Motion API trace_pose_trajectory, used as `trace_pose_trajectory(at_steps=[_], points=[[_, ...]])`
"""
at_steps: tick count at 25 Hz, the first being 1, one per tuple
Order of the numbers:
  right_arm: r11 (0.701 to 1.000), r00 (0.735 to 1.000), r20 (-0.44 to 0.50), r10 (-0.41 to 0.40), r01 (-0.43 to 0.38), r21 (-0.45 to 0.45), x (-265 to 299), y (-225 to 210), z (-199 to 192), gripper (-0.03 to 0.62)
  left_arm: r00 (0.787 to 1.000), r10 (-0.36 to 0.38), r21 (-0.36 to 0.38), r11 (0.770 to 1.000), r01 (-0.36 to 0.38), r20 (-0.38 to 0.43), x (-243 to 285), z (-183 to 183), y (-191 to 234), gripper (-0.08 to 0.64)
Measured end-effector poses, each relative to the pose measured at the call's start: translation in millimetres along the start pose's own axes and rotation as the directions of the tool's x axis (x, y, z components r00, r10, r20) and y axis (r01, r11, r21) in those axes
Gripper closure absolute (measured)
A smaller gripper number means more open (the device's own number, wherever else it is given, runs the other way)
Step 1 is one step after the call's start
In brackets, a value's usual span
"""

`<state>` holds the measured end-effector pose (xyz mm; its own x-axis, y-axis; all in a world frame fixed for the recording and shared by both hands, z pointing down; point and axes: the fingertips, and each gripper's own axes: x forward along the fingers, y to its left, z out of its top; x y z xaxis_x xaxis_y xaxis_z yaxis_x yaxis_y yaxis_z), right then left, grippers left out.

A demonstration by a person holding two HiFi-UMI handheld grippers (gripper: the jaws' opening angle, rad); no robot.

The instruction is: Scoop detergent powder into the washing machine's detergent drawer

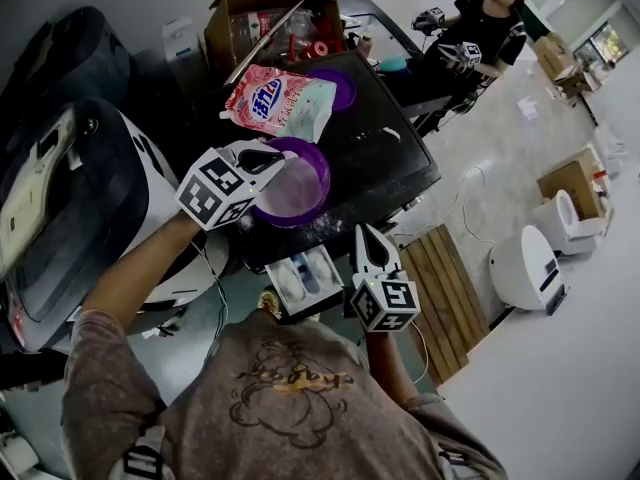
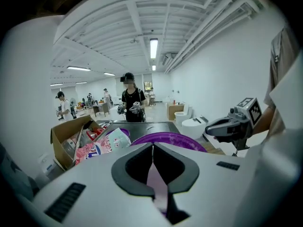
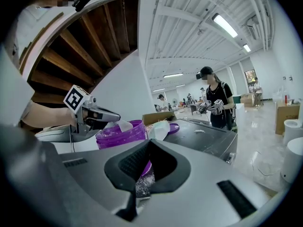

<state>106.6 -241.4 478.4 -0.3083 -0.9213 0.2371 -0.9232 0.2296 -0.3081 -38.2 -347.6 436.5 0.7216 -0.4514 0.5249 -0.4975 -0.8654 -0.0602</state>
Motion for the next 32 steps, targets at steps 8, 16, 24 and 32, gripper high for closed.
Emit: trace_pose_trajectory(at_steps=[8, 16, 24, 32], points=[[1.0, 1.0, 0.001, -0.004, 0.004, 0.01, 0, -5, -2, 0.591, 0.99, -0.02, 0.092, 0.995, 0.034, -0.141, 11, -10, 3, 0.537], [1.0, 1.0, -0.008, -0.009, 0.009, 0.003, 0, -9, -8, 0.591, 0.976, -0.051, 0.128, 0.989, 0.079, -0.211, 17, -13, 4, 0.537], [1.0, 1.0, -0.016, -0.011, 0.011, -0.017, 0, -14, -10, 0.591, 0.959, -0.073, 0.158, 0.98, 0.12, -0.274, 26, -22, -1, 0.537], [1.0, 1.0, -0.01, -0.02, 0.02, 0.008, -3, -15, -8, 0.591, 0.95, -0.082, 0.163, 0.977, 0.136, -0.302, 28, -23, -2, 0.537]])
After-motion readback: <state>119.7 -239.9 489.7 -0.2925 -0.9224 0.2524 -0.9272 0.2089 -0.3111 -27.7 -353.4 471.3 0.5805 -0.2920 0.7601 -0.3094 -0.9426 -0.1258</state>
